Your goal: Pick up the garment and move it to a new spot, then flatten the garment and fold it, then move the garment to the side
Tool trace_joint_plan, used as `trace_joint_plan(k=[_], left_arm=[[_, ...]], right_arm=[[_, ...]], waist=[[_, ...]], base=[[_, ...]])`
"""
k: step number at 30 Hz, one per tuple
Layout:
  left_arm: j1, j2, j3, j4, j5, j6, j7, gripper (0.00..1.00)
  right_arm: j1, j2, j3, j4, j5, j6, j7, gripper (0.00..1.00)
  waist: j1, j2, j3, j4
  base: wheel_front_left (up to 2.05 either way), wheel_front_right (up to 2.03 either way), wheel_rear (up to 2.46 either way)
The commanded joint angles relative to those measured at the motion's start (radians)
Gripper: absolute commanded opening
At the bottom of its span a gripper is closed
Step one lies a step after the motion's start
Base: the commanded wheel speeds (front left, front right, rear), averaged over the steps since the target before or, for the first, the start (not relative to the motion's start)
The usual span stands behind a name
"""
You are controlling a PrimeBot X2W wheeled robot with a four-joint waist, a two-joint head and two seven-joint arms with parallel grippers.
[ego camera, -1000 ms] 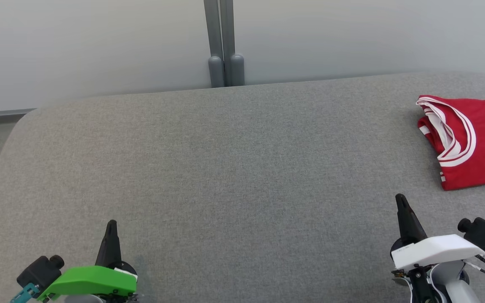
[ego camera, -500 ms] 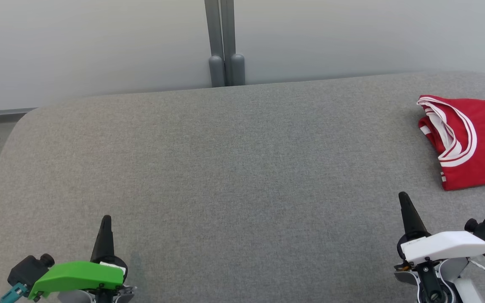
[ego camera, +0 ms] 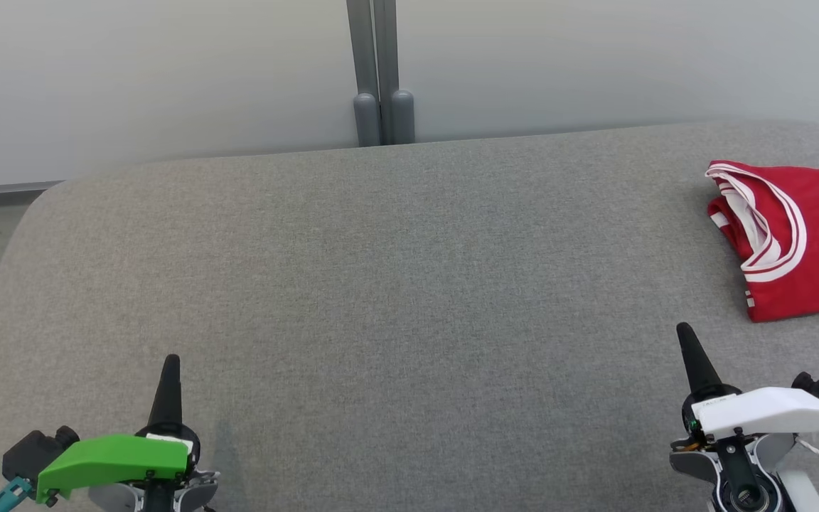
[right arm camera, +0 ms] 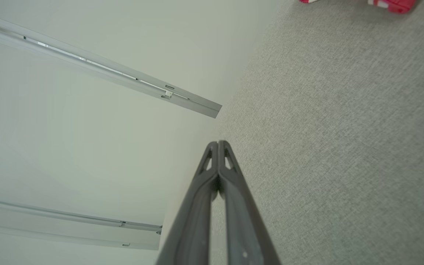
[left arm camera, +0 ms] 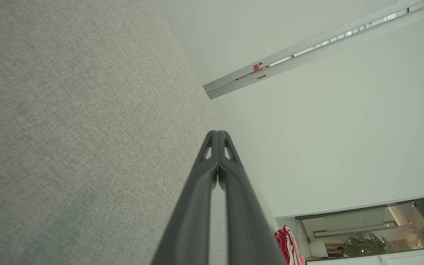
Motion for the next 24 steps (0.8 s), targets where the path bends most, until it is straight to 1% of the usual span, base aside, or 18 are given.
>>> trace_joint_plan(k=[1,24], left_arm=[[-0.024,0.007,0.008,-0.009,-0.022,-0.009,0.007,0.00],[-0.044,0.007,0.049,-0.008,-0.196,-0.032,0.062,0.00]], right_arm=[[-0.021,-0.006,-0.006,-0.004,0.028,0.000,0.008,0.00],[-0.029,-0.004,-0.034,0.000,0.228,0.000,0.063,0.00]], waist=[[0.0000,-0.0001,0.000,0.000],[0.0000,-0.0001,0.002,0.003]], base=[[0.00,0.00,0.00],[0.00,0.00,0.00]])
